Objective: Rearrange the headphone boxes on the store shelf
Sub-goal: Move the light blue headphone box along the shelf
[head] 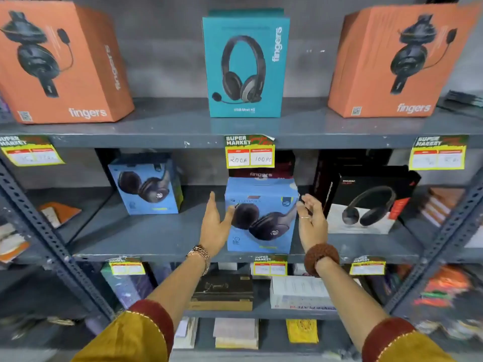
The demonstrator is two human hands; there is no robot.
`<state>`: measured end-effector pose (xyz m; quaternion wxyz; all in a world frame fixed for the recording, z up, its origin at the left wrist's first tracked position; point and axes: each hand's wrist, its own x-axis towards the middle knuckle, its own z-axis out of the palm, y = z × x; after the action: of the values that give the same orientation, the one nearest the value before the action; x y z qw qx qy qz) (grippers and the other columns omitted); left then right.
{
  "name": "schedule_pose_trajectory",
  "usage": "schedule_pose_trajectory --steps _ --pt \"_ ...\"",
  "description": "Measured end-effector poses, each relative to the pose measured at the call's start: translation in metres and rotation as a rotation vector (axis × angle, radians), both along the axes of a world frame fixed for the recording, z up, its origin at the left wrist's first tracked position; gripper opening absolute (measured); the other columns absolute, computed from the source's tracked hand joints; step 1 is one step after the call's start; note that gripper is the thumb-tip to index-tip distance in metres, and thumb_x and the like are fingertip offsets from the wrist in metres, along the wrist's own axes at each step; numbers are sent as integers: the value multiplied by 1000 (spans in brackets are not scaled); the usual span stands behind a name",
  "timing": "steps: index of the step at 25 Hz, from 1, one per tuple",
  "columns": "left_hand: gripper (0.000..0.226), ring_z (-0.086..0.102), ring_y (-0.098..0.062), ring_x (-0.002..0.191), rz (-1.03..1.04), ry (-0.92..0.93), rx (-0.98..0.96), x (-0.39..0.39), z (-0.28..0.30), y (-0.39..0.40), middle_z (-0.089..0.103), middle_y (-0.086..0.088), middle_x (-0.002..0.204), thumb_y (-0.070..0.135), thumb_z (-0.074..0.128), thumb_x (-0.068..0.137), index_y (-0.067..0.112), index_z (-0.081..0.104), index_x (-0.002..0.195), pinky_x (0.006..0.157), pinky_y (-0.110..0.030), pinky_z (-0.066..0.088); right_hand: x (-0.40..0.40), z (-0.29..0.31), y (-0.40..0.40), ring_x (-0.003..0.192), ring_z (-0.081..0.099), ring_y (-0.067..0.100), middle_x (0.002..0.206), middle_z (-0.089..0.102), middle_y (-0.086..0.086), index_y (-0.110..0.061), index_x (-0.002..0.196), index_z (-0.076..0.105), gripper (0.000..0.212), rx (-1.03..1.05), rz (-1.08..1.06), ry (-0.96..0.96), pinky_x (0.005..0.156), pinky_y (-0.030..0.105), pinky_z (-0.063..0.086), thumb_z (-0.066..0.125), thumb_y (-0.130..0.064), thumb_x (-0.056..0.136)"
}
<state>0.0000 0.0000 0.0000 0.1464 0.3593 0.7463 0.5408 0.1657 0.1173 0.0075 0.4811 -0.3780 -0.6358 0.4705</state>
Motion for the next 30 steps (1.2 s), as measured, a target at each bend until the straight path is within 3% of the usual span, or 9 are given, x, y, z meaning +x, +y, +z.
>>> schedule_pose_trajectory --steps 3,7,11,15,17,20,23,26,30 --pt "83 20 -22 146 -10 -141 -87 -20 -24 17 16 -4 159 38 57 87 12 8 149 115 -33 24 -13 -24 17 132 39 17 148 38 5 -16 141 33 57 -226 75 -62 103 25 31 52 -32 90" --pt "94 39 -21 138 -65 -219 -91 -40 -60 31 41 0 149 56 68 69 21 26 145 111 -42 37 -22 -55 31 135 38 25 149 38 2 -26 143 28 68 -346 136 -139 108 37 32 56 -46 84" --pt "63 60 -11 115 -77 -244 -1 -43 -74 42 64 8 121 33 72 77 22 45 134 100 -40 49 -28 -71 36 135 37 22 145 41 -3 -24 141 32 72 -402 160 -135 111 39 31 54 -55 80" --pt "52 68 -13 96 -14 -146 7 -36 -65 36 72 7 103 41 73 74 27 57 122 89 -40 56 -26 -69 36 116 57 18 121 65 -2 -23 120 58 54 -319 110 -117 103 38 43 58 -56 77" --pt "44 68 -13 71 35 -69 -20 -29 -56 27 75 6 82 49 72 71 33 63 111 72 -38 59 -20 -62 31 103 61 17 107 70 -2 -24 109 64 47 -276 48 -167 96 38 47 57 -57 77" --pt "31 57 -1 48 76 -10 -63 -17 -42 6 67 13 54 52 71 71 30 66 92 51 -20 48 -5 -50 16 68 55 20 68 61 1 -15 85 64 59 -208 -53 -316 71 35 46 51 -70 71" --pt "38 68 2 62 79 -19 -71 -6 -33 -19 75 12 74 56 72 67 31 69 95 58 -28 55 11 -35 -8 52 38 19 51 38 -1 -7 64 48 63 -176 -92 -390 54 31 33 49 -69 74" --pt "38 72 -6 69 77 -61 -53 -2 -26 -46 77 8 81 58 75 62 34 70 90 65 -42 60 20 -25 -35 50 38 17 49 36 -3 -6 63 48 64 -142 -76 -395 52 30 32 49 -70 74" --pt "37 73 -9 79 47 -118 -11 -18 -20 -82 77 8 85 66 74 53 43 68 81 69 -46 60 3 -14 -67 50 36 17 49 34 -3 -9 60 45 60 -125 -27 -384 51 29 29 51 -67 75"
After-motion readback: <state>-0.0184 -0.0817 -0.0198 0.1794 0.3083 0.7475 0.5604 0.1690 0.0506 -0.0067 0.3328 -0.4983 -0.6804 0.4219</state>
